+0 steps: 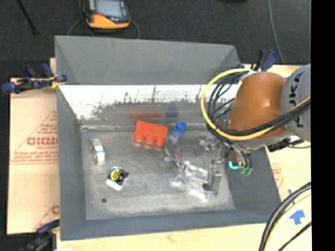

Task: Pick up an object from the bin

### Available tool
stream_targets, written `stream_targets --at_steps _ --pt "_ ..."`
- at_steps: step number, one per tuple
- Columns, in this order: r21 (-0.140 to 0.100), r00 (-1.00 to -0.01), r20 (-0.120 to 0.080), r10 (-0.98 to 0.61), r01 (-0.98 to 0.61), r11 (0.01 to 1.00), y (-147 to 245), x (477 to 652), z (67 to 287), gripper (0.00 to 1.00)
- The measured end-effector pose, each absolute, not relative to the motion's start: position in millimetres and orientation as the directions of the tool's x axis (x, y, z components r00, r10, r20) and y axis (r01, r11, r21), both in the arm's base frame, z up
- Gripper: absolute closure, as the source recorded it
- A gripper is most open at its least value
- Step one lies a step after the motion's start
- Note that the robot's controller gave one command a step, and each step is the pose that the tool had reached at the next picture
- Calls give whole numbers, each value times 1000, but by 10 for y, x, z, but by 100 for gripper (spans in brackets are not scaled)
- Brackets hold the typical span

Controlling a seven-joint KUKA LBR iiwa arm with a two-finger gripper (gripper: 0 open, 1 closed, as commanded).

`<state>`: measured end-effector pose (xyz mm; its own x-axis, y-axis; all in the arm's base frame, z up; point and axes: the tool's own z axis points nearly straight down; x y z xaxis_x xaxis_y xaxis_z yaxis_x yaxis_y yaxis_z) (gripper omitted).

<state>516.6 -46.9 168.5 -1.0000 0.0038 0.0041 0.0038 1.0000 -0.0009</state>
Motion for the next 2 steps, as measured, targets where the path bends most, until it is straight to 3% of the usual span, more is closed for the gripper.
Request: stream_targets --at_steps 1,2 --pt "-1 -997 -18 68 69 998 -670 5450 868 0" --pt "-1 -998 3 67 67 998 -671 5411 851 100"
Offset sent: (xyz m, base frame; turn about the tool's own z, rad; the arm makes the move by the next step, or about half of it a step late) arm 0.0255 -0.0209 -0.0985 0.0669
